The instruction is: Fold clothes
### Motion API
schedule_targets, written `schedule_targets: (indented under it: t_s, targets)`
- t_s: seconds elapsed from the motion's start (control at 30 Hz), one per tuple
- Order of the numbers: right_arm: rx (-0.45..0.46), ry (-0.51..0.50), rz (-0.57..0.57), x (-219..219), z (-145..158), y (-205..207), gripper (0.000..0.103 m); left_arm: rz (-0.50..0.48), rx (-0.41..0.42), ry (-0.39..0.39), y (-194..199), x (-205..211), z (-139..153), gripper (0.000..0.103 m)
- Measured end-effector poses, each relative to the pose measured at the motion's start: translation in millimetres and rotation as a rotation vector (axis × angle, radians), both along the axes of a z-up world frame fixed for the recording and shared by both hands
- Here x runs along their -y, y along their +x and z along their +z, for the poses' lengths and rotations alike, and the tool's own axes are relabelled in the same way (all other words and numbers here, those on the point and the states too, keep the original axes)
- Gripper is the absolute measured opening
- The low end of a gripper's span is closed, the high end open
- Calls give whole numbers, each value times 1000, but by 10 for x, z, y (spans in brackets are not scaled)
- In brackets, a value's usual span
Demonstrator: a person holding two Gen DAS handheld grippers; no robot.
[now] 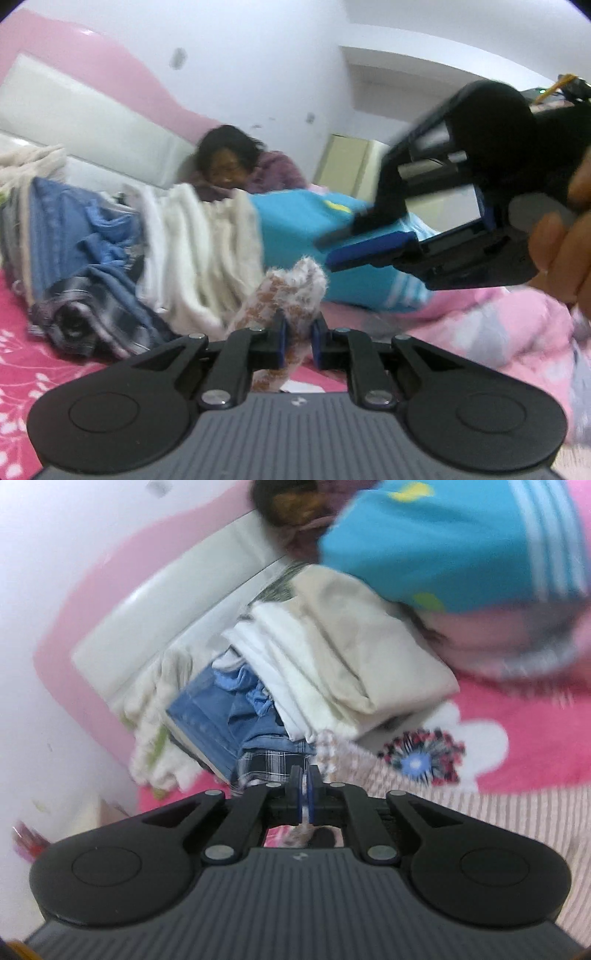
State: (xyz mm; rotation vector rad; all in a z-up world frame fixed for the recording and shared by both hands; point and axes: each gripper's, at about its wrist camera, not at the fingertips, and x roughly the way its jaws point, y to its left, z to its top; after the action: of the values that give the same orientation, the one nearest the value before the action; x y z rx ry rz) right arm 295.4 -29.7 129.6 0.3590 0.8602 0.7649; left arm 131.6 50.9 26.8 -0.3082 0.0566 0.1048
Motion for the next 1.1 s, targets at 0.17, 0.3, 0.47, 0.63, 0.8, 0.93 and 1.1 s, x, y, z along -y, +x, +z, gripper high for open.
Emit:
schedule_targets:
  t_s: [0.17, 0.3, 0.47, 0.63, 0.8, 0.93, 1.1]
  targets:
    - [-147, 141, -58, 467, -317, -98, 57, -75, -18, 62, -39, 218, -162, 14]
    - [-216, 101, -94, 571, -629, -112, 57, -133, -33, 105, -65, 376, -290, 14]
    - [-265, 93, -129, 637, -892, -93, 55, -184, -43, 148, -94, 517, -411, 13]
    - [-245, 216, -192, 978, -873, -260, 58, -182, -18, 162, -118, 463, -386, 13]
    - [-304, 226, -268, 1199, -1034, -312, 87, -190, -11, 172, -151, 473, -360, 13]
    - [-345, 231, -240, 1000, -1156, -218, 87, -215, -17, 190, -166, 531, -357, 13]
    - [-262, 167, -187, 748, -1060, -162, 27, -238, -13, 188, -145, 586, -323, 15]
